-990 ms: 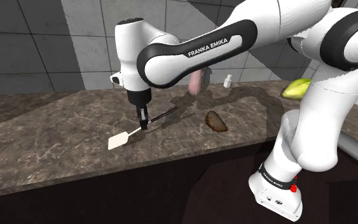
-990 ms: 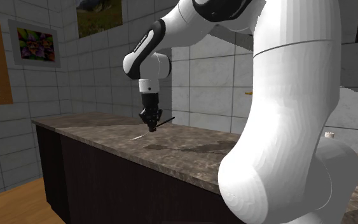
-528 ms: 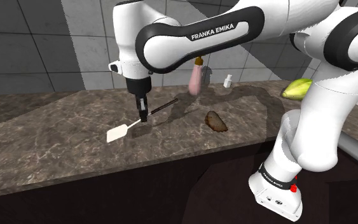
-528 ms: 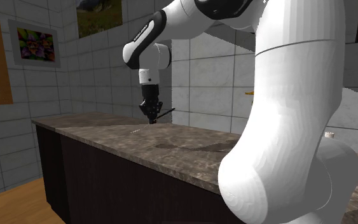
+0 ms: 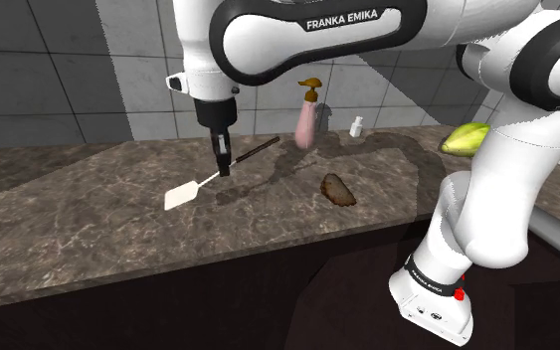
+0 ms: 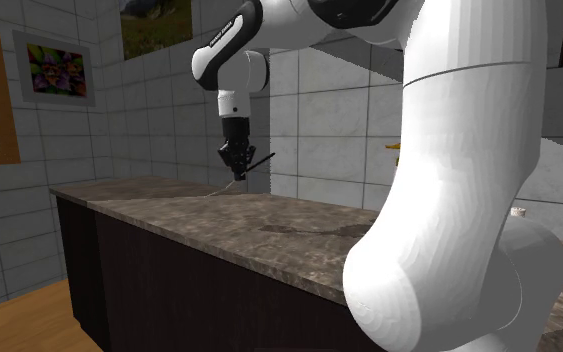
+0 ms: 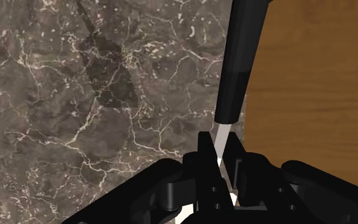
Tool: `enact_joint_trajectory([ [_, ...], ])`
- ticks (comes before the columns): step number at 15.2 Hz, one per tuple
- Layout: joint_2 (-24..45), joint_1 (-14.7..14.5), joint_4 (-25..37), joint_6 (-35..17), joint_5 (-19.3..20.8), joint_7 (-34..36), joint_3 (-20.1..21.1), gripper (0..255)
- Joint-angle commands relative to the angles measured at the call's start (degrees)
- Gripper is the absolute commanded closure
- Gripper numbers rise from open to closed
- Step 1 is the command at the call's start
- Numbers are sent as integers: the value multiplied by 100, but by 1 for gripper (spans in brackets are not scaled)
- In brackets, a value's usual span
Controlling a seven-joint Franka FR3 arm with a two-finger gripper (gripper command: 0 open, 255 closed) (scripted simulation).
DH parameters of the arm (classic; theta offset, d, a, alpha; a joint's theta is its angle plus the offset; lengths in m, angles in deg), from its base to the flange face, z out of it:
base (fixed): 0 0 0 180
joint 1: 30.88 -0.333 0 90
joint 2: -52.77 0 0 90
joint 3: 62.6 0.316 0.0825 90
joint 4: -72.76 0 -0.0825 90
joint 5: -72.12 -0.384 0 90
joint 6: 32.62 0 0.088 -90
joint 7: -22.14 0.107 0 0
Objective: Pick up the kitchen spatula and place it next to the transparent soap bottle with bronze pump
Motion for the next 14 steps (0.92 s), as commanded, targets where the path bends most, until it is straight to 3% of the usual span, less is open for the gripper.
enact_joint_trajectory([
  [1,-9,-5,141,153,-3,3,4,255],
  [14,105,-25,1288,1190,16,-5,17,255],
])
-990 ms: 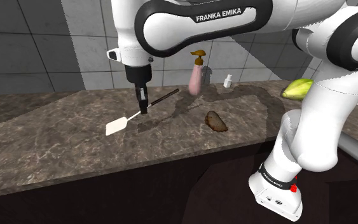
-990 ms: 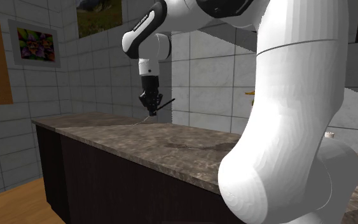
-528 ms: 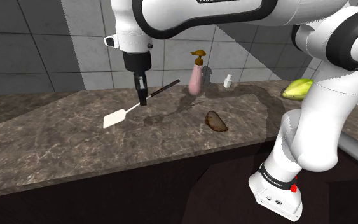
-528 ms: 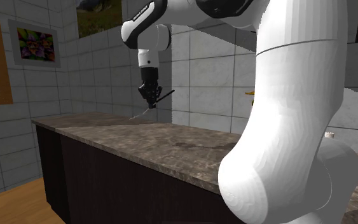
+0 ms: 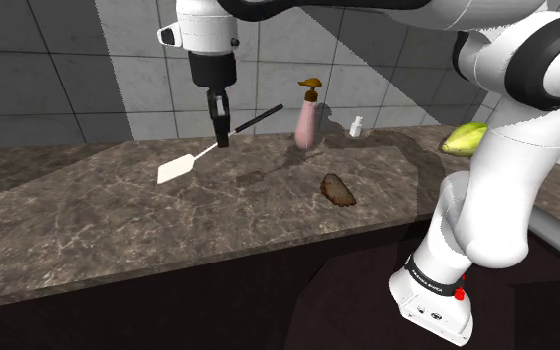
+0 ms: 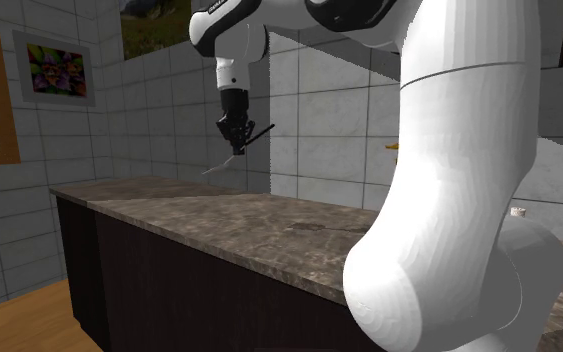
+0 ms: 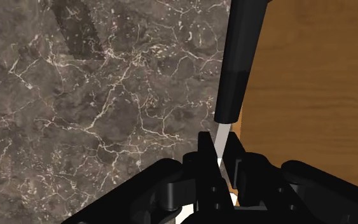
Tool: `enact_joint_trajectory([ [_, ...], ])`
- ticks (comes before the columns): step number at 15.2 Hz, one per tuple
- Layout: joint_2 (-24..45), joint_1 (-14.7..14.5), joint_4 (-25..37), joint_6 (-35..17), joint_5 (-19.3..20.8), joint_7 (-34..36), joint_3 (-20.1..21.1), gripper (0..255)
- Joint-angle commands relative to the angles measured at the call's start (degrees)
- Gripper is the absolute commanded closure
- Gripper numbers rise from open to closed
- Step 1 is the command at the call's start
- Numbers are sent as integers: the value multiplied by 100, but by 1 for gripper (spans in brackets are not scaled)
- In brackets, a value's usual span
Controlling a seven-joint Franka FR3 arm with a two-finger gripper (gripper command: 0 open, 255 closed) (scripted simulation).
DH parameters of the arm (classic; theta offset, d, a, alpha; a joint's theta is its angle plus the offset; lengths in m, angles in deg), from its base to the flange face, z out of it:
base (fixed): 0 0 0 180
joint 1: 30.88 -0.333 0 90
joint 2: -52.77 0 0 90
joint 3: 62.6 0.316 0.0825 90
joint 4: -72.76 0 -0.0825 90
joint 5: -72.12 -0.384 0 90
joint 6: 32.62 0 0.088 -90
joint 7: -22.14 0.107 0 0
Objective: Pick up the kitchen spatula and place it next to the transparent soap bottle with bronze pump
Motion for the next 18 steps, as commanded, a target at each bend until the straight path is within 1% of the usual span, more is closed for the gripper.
enact_joint_trajectory([
  [1,18,-2,182,167,4,-4,1,255],
  [10,288,-46,1245,967,64,13,22,255],
  [18,724,-135,2504,1801,173,43,52,255],
])
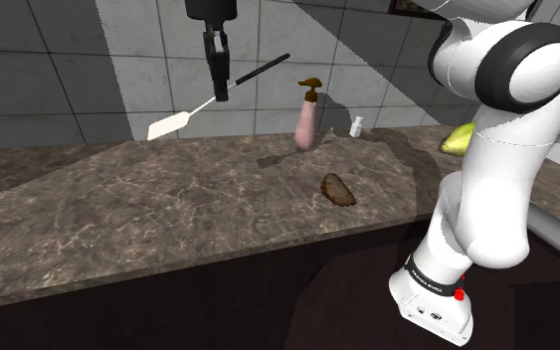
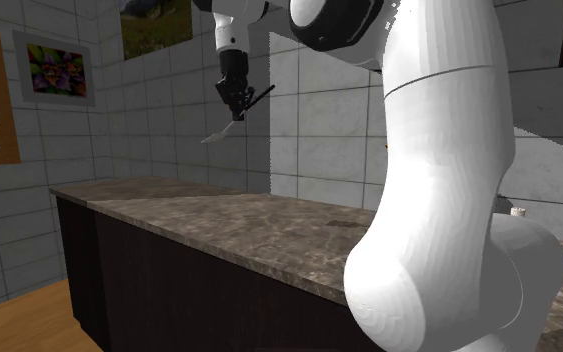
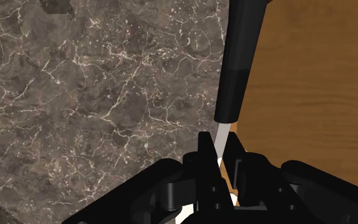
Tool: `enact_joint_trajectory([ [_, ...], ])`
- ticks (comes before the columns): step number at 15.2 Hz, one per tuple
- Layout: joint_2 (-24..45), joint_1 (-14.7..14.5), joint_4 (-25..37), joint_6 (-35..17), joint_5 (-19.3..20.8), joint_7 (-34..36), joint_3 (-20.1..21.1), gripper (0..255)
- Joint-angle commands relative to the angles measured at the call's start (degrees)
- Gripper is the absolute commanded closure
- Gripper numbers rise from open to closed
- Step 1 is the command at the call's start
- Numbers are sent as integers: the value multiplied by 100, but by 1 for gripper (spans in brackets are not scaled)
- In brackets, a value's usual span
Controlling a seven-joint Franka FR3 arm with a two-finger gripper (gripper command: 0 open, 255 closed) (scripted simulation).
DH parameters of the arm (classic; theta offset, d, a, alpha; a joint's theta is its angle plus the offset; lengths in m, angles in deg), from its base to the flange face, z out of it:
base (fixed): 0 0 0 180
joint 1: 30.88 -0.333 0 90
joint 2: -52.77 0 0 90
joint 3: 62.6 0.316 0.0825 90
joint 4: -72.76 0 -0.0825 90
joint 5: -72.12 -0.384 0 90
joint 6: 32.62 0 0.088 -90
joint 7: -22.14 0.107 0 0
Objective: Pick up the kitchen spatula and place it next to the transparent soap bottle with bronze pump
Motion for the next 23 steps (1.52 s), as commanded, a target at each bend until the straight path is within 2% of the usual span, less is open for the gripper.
enact_joint_trajectory([
  [1,139,-34,354,221,36,13,10,255],
  [2,174,-43,441,274,46,15,12,255],
  [6,-725,354,-768,-72,-146,-488,-193,255],
  [12,-1718,766,-1971,-320,-248,-1285,-607,255],
  [17,-2336,1037,-2655,-410,-201,-1959,-1001,255],
  [23,-2872,1328,-3199,-458,-32,-2778,-1514,255],
])
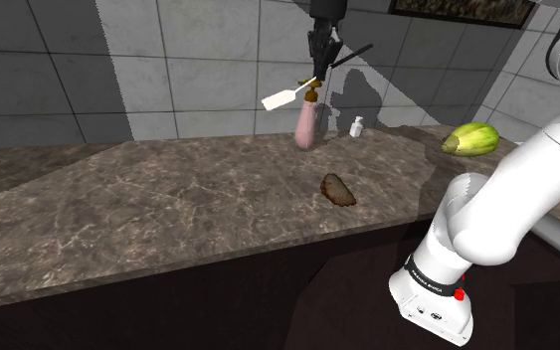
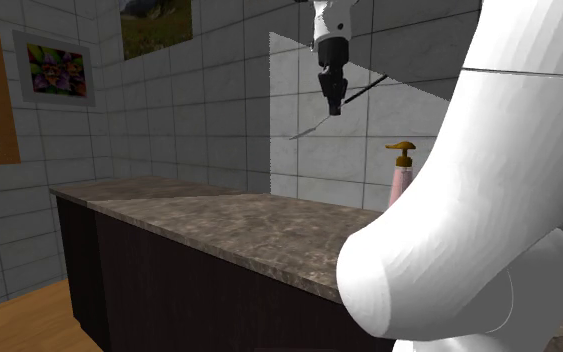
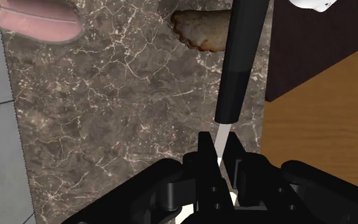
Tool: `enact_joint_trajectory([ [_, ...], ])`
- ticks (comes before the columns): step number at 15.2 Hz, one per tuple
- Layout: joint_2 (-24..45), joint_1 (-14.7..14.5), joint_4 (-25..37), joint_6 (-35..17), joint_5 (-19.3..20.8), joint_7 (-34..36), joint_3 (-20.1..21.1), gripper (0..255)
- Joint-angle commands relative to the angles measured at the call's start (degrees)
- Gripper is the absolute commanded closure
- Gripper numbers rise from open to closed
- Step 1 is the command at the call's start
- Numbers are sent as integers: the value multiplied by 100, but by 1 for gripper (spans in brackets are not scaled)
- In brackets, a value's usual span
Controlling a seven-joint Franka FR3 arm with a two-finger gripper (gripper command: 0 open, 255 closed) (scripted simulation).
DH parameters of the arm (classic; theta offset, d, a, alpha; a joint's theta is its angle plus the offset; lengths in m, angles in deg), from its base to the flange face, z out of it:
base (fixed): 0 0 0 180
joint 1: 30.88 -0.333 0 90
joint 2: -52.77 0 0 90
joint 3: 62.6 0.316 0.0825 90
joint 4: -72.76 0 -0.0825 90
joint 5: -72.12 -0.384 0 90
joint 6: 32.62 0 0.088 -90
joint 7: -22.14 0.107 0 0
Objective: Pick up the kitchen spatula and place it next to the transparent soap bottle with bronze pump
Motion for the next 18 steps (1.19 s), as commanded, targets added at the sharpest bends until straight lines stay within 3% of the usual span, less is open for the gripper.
enact_joint_trajectory([
  [1,-114,94,-92,6,70,-283,-177,255],
  [16,-416,766,-267,-94,689,-2464,-1667,255],
  [18,-492,771,-497,-250,706,-2436,-1666,255],
])
